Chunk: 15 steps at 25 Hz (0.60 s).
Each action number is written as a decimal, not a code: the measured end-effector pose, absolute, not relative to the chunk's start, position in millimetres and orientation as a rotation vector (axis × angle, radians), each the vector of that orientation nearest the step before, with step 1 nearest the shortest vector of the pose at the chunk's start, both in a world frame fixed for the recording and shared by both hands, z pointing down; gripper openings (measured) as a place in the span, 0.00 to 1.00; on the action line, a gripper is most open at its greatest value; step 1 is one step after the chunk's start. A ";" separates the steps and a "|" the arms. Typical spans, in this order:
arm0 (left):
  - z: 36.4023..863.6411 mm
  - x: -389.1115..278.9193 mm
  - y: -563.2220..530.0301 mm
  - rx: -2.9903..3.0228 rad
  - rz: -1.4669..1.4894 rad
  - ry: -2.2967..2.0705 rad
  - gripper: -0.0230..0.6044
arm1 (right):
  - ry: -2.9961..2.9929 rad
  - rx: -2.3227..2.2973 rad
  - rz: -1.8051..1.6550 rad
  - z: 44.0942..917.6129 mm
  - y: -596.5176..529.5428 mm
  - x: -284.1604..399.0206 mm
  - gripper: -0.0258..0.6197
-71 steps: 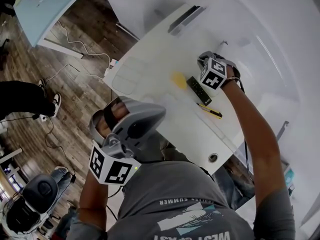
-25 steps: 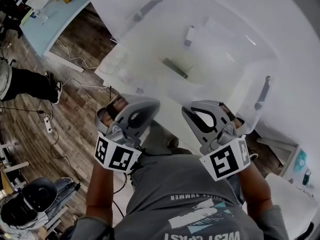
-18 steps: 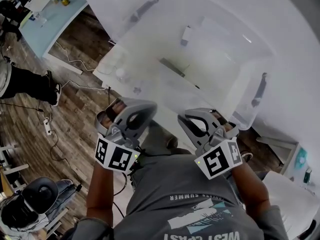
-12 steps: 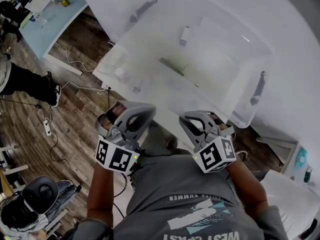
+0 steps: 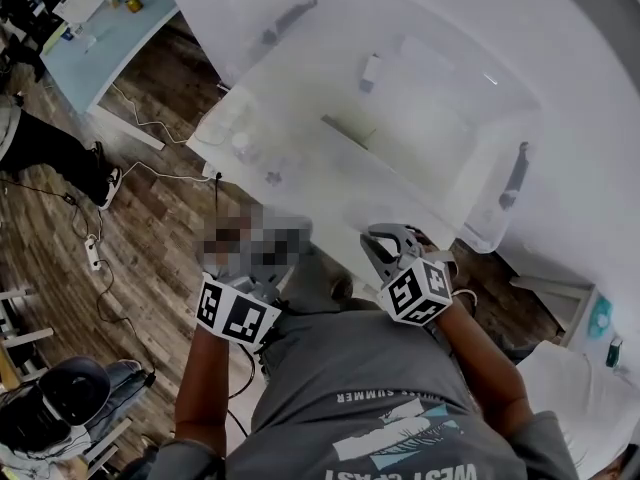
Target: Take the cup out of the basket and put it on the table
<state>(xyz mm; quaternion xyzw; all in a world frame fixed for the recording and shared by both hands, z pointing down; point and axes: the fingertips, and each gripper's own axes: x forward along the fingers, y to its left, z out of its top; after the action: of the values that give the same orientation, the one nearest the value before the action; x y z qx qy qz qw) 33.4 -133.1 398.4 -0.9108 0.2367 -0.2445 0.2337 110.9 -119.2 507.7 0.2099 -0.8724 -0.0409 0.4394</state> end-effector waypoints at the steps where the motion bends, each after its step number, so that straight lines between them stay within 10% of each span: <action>1: 400.1 33.1 -132.0 -2.504 -0.673 0.650 0.05 | -2.157 0.522 -0.091 514.9 -118.9 112.8 0.09; 15: 418.7 29.7 -118.1 -2.557 -0.687 0.636 0.05 | -1.984 0.488 0.041 610.6 -115.1 145.1 0.09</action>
<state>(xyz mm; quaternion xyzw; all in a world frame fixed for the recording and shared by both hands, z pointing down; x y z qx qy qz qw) 29.7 -118.1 418.7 -0.9185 0.2286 -0.2469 0.2076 145.1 -115.1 610.6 0.2039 -0.8282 0.0172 0.5218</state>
